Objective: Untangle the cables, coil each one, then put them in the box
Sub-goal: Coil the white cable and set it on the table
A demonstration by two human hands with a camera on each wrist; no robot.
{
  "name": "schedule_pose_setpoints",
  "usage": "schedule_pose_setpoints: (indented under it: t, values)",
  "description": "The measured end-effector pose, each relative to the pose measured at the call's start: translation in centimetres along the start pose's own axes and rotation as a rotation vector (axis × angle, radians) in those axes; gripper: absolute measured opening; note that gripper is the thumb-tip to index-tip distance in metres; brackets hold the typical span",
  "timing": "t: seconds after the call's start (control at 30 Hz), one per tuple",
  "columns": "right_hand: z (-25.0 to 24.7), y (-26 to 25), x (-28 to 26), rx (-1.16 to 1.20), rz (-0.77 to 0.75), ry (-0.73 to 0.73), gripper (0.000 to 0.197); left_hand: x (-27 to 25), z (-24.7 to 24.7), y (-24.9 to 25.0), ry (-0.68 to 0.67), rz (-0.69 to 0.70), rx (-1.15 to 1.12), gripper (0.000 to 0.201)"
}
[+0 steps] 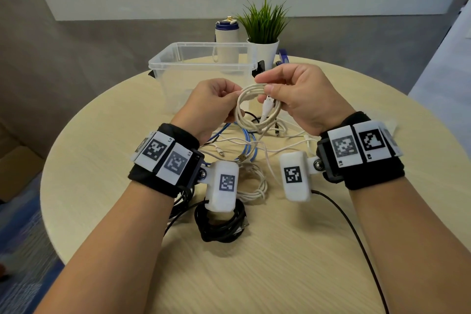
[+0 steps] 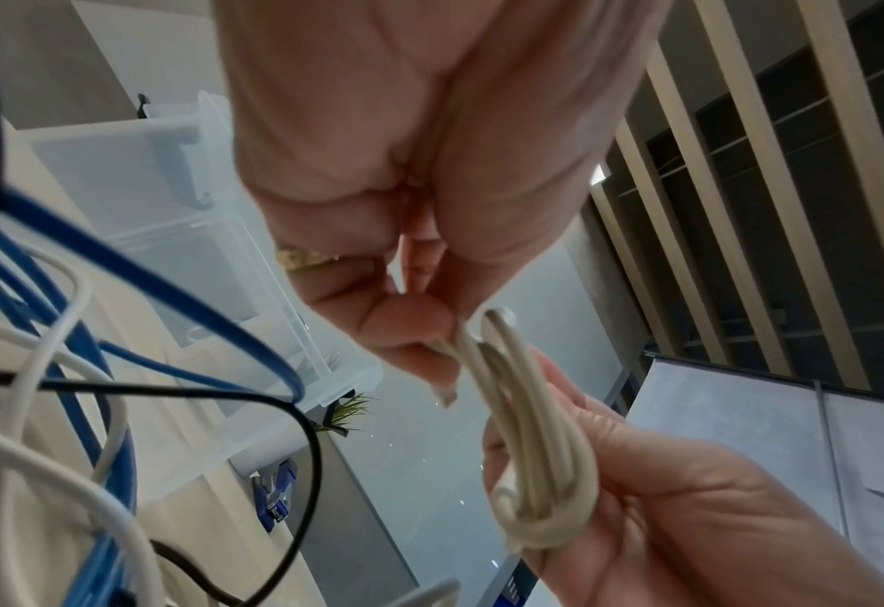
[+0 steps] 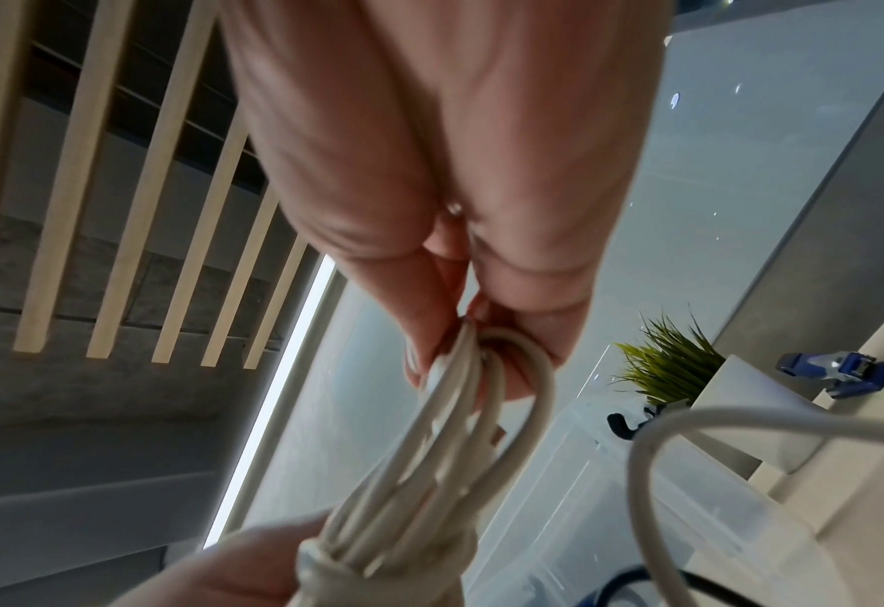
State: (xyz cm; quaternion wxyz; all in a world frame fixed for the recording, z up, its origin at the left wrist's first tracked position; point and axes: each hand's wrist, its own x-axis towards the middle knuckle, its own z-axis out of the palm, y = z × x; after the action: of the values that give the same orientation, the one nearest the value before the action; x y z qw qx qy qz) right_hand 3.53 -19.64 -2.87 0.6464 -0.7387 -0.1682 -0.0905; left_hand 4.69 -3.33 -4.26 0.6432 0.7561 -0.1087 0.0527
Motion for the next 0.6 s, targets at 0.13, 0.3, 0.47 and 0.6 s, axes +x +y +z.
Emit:
schedule_pose_setpoints:
  t: [0.13,0.3,0.47,0.6]
  values:
    - [-0.14,0.31,0.28,-0.004,0.013,0.035,0.026,-0.25,0.14,0.31,-0.077,-0.001,-0.071,0.028]
    - [0.1,0.54,0.25,-0.025,0.031,0.037,0.025,-0.47,-0.08,0.24,-0.109,0.021,-0.074,0.008]
    - [0.5,0.47,0.14,-0.048,0.025,0.031,0.024,-0.55,-0.2,0.23,-0.101,0.026,0.007,0.014]
    - [0.58,0.61,0.19,-0.083,0.025,0.025,0.022,-0.62,-0.21,0.23,-0.085,0.036,0.085,0.015]
